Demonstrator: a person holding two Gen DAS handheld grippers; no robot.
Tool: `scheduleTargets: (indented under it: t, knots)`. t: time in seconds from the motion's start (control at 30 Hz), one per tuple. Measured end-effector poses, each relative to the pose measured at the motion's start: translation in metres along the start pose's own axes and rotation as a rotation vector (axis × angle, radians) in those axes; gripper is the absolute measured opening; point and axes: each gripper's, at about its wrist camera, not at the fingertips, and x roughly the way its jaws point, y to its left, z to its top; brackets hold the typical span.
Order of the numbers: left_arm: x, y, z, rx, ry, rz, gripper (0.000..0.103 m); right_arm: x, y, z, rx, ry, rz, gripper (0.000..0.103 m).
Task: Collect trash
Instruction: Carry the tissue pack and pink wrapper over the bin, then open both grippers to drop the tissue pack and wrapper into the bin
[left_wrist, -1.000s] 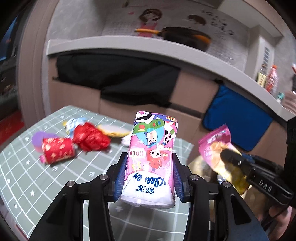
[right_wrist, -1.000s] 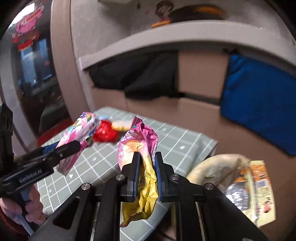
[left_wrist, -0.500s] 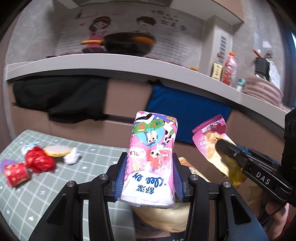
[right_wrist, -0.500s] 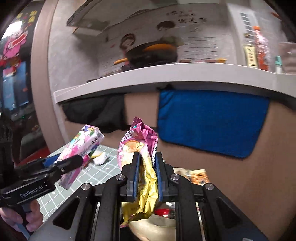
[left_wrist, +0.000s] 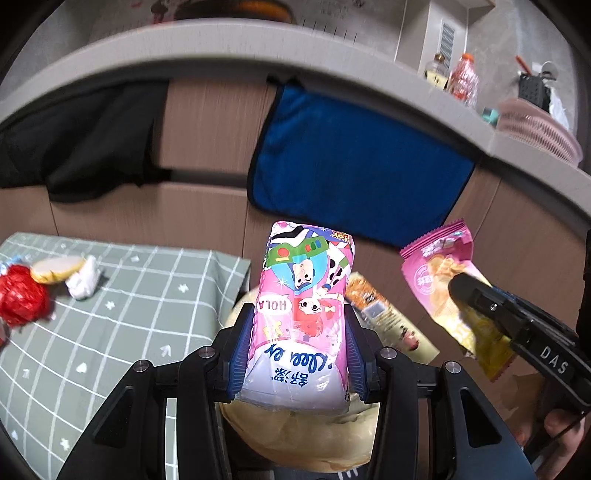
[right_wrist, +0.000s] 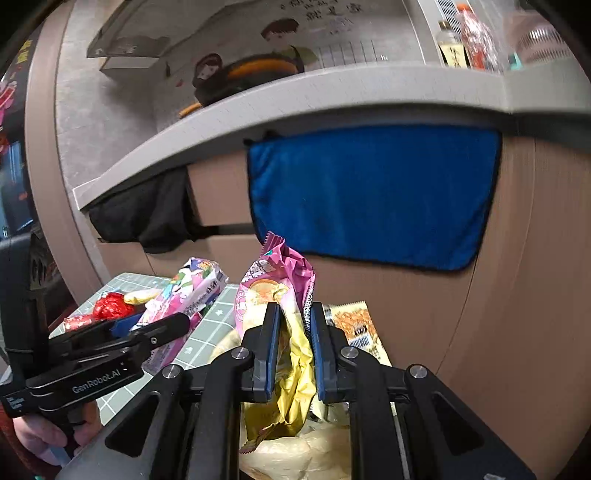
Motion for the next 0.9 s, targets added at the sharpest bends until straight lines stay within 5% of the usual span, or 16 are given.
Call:
scheduleTargets:
  t: [0.3,0.47,0.77,0.9]
  knots:
    - [0.067,0.008,-0.011,-0.06,0.177,-0.111,0.052,0.053,-0.03,-0.013,0.08,0.109,0.019,0.014]
    - [0.067,0.014,-0.011,-0.078,0.135,-0.145,0.065,0.099,-0.042,-0.025,0.123,0.21,0.014,0.014]
    - [0.035,0.027,-0.007,-0.08,0.04,-0.099,0.066,0.158,-0.035,-0.055,0.179,0.394,0.053,0.016]
    - [0.013,0.029,-0.009,-0.063,-0.009,-0.066,0.066,0.164,-0.017,-0.058,0.137,0.426,0.055,0.024]
